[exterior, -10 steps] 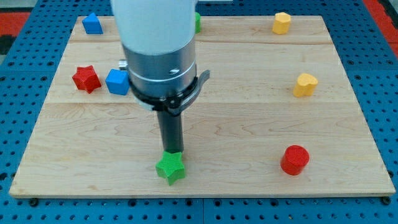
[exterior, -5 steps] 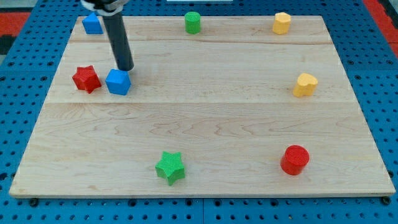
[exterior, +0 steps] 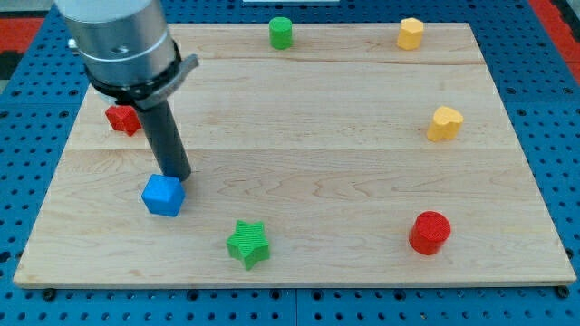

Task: Move blue cube to the bottom left

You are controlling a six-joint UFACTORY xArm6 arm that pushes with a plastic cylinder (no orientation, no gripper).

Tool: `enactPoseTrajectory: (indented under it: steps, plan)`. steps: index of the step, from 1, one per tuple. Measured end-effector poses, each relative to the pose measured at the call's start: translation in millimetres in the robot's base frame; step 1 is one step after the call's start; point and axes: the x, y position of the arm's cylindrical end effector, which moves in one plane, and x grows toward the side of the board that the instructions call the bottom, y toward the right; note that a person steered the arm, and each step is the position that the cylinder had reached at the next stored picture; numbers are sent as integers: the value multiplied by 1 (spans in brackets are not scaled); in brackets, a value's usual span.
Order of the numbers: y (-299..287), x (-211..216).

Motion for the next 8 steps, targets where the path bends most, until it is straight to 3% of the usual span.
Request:
enactPoseTrajectory:
  steps: [2, 4, 5, 7, 8]
  plan:
    - [22, 30]
    - [-20, 66]
    - [-23, 37]
    - [-75, 51]
    - [-56, 30]
